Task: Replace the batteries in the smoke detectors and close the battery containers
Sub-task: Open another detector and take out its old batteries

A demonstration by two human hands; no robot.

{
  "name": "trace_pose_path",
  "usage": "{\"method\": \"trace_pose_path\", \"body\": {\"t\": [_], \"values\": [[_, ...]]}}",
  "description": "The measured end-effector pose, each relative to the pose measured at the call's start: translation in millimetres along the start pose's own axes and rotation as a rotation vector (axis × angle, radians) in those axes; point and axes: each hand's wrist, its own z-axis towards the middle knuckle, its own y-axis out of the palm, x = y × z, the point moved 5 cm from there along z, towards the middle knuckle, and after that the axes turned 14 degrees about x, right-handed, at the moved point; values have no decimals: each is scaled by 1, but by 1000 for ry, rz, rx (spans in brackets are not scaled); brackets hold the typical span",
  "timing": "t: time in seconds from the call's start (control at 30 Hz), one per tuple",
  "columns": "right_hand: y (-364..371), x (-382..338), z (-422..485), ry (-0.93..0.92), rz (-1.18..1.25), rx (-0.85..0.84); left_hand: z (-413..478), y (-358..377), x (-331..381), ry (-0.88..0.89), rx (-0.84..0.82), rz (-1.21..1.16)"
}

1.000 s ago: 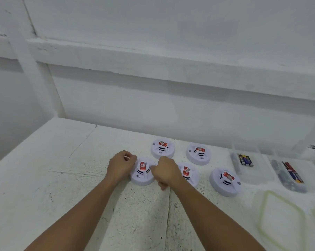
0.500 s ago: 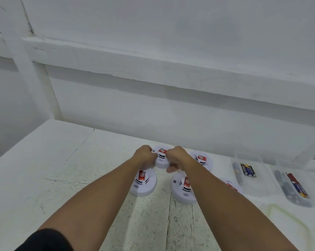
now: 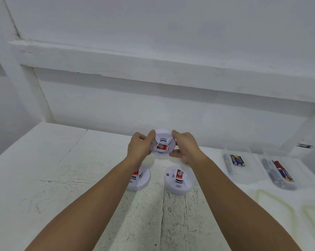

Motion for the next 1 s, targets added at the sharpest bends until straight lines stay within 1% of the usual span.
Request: {"method": "trace_pose_path", "body": {"t": [0.07, 0.17, 0.3, 0.37, 0.43, 0.5, 0.6, 0.83, 0.9, 1.0], "values": [[-15, 1, -12, -37, 33, 14, -17, -3, 2, 49, 11, -12], [-43, 10, -37, -70, 63, 40, -50, -6, 1, 122, -59, -22], [-86, 33, -71, -32, 173, 27, -101, -9, -11, 188, -149, -22], [-107, 49, -85, -18, 193, 8, -125, -8, -21, 193, -209, -40], [-126, 68, -97, -25, 195, 13, -144, -5, -38, 145, -290, -95], [-141, 86, -107, -57, 173, 27, -158, -2, -56, 97, -347, -141], [-156, 111, -118, -74, 110, 58, -171, -2, -78, 65, -378, -155], [-173, 140, -130, -169, -50, 76, -184, -1, -98, 93, -455, -65], [-175, 145, -132, -199, -83, 74, -186, -1, -95, 133, -480, -26], [-176, 145, -138, -295, -180, 80, -188, -3, -90, 277, -534, 132]]}}
